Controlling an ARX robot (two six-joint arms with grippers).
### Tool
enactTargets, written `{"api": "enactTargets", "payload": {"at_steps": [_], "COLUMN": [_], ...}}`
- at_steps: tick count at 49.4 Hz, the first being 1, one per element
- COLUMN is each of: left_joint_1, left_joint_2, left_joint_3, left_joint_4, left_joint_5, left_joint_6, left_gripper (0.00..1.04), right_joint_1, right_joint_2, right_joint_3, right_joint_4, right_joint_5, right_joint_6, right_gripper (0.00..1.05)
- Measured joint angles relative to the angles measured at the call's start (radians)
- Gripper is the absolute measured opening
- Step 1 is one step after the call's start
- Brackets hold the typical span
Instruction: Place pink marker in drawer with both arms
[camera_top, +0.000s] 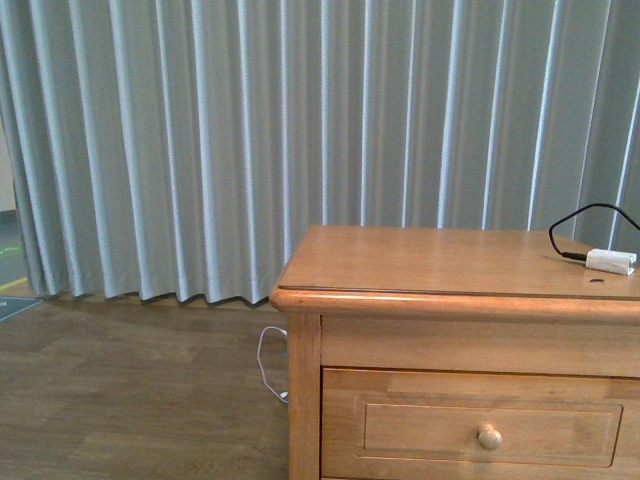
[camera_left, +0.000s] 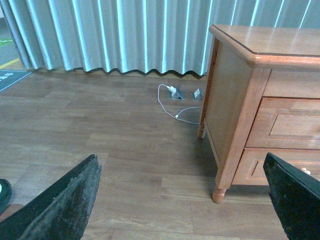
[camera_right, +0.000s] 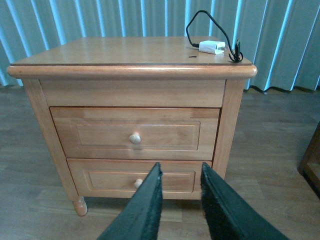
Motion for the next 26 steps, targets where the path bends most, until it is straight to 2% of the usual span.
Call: {"api": "enactTargets", "payload": {"at_steps": [8, 17, 26], "left_joint_1": [0.0, 0.0, 0.0], "left_joint_2": [0.0, 0.0, 0.0], "left_joint_3": [0.0, 0.0, 0.0], "left_joint_4": [0.0, 0.0, 0.0], "left_joint_5": [0.0, 0.0, 0.0], "left_joint_6": [0.0, 0.0, 0.0], "left_gripper": [0.98, 0.98, 0.98], "right_joint_1": [0.0, 0.0, 0.0], "right_joint_2": [0.0, 0.0, 0.0], "right_joint_3": [0.0, 0.0, 0.0], "right_joint_4": [0.0, 0.0, 0.0], "right_joint_5": [0.0, 0.0, 0.0], "right_joint_6": [0.0, 0.0, 0.001], "right_gripper": [0.65, 0.96, 0.96]}}
